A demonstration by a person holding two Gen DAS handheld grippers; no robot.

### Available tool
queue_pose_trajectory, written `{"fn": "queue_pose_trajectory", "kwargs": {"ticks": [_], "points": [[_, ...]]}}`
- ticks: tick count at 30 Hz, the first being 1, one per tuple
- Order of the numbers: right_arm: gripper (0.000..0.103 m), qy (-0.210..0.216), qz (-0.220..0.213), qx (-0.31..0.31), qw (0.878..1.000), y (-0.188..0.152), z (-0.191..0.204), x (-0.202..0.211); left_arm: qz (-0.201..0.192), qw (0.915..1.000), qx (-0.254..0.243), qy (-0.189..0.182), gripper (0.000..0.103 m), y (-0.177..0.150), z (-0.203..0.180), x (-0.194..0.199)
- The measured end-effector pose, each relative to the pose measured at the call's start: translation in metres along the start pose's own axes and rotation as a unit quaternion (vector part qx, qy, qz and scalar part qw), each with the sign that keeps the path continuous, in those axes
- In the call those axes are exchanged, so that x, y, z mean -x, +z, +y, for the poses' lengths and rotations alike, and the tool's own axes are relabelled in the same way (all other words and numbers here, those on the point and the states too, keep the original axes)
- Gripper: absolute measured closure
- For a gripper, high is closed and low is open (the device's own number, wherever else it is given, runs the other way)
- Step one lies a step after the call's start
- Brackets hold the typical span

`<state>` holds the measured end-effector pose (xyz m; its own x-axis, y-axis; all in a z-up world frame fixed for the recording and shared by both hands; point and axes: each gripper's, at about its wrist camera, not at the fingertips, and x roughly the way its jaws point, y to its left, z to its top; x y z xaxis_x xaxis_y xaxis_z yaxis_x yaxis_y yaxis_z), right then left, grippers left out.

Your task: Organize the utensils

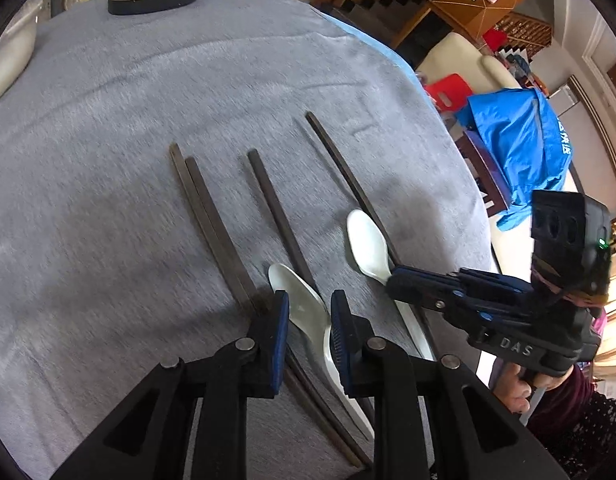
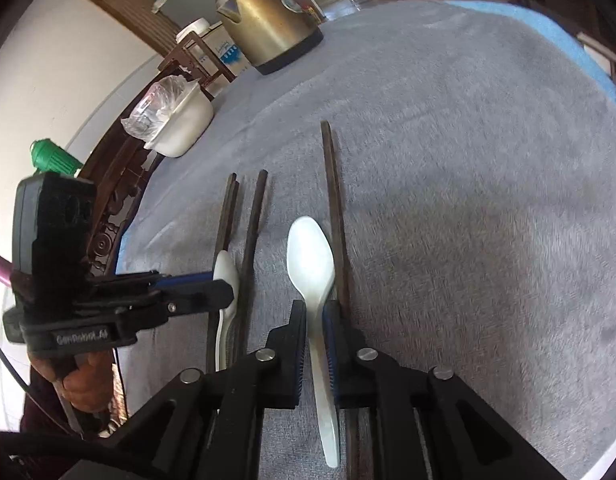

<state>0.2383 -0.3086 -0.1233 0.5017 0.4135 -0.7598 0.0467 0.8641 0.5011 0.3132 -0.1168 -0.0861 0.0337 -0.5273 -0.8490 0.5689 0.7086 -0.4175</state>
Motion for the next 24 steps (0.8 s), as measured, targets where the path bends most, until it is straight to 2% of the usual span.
{"fn": "queue_pose_trajectory", "kwargs": {"ticks": [3, 5, 9, 11, 12, 13, 14, 15, 19, 24], "points": [[0.089, 0.004, 0.002, 0.017, 1.0, 0.01, 0.007, -0.001, 0.007, 1.0, 0.002, 0.006, 0.082, 0.006, 0.005, -0.001], [0.084, 0.002, 0.003, 0.025, 1.0, 0.016, 0.01, -0.003, 0.015, 0.9999, 0.001, 0.009, 0.082, 0.006, 0.008, -0.005], [0.05, -0.005, 0.019, 0.036, 0.999, 0.029, 0.013, -0.014, 0.022, 0.9997, 0.002, 0.012, 0.082, 0.009, 0.008, -0.008], [0.051, -0.001, 0.012, 0.048, 0.999, 0.032, 0.015, -0.017, 0.022, 0.9997, 0.009, 0.011, 0.087, 0.011, 0.01, -0.009], [0.06, -0.011, 0.016, 0.06, 0.998, 0.033, 0.019, -0.019, 0.019, 0.9997, 0.01, 0.009, 0.09, 0.011, 0.012, -0.007], [0.085, -0.019, 0.018, 0.071, 0.997, 0.032, 0.018, -0.019, 0.016, 0.9998, 0.009, 0.011, 0.093, 0.011, 0.012, -0.005], [0.095, -0.035, 0.025, 0.087, 0.995, 0.032, 0.02, -0.023, 0.013, 0.9997, 0.008, 0.019, 0.093, 0.012, 0.012, -0.004], [0.098, -0.044, 0.027, 0.091, 0.994, 0.032, 0.019, -0.026, 0.009, 0.9997, 0.005, 0.024, 0.094, 0.011, 0.011, -0.001], [0.101, -0.033, -0.006, 0.078, 0.996, 0.032, 0.015, -0.014, -0.016, 0.9992, -0.007, 0.036, 0.098, 0.012, 0.007, 0.008], [0.102, 0.001, -0.056, 0.055, 0.997, 0.037, 0.011, 0.017, -0.062, 0.9974, -0.009, 0.037, 0.099, 0.009, 0.008, 0.036]]}}
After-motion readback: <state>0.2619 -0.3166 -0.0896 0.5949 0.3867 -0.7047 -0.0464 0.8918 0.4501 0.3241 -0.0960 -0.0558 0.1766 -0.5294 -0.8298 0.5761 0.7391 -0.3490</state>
